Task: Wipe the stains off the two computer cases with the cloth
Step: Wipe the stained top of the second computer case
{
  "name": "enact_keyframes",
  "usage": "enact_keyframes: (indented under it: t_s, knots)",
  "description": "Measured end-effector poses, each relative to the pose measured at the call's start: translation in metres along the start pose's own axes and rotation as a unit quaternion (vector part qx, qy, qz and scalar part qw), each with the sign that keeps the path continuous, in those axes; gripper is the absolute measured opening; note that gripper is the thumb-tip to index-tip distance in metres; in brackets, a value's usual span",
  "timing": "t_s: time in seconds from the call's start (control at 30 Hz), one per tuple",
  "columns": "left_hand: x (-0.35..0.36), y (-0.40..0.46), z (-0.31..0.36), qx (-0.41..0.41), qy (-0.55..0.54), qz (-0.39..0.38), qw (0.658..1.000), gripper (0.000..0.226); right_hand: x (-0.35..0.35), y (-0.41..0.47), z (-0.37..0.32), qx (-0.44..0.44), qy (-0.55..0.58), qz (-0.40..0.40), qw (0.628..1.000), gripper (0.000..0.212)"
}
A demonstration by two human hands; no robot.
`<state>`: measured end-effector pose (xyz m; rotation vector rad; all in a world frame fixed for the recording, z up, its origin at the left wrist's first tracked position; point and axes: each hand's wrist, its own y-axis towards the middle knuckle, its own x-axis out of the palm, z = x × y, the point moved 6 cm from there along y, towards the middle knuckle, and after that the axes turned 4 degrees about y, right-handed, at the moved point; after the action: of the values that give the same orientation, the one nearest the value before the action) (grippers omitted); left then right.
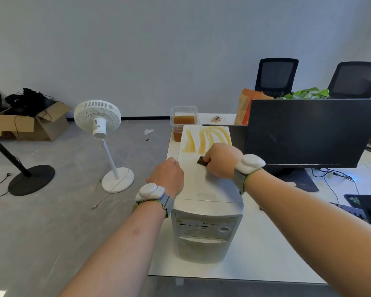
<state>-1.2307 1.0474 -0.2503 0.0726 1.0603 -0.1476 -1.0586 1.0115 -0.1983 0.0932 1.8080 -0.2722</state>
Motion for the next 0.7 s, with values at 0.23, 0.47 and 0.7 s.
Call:
enact_keyframes:
  t_s: [0.23, 0.47, 0.7]
  knots:
    - [0.005, 0.004, -0.005, -0.041, -0.011, 0.027, 0.999, 0.032, -0.006, -0.018, 0.026, 0.030, 0.057, 0.029, 0.997, 0.032]
    - [0.003, 0.004, -0.004, -0.024, -0.016, 0.011, 1.000, 0.031, 0.008, -0.042, 0.009, -0.055, 0.146, -0.049, 0.987, 0.029]
    - [0.001, 0.006, -0.003, -0.004, -0.003, 0.003, 1.000, 0.032, 0.020, -0.050, 0.004, -0.073, 0.070, 0.051, 0.994, 0.035]
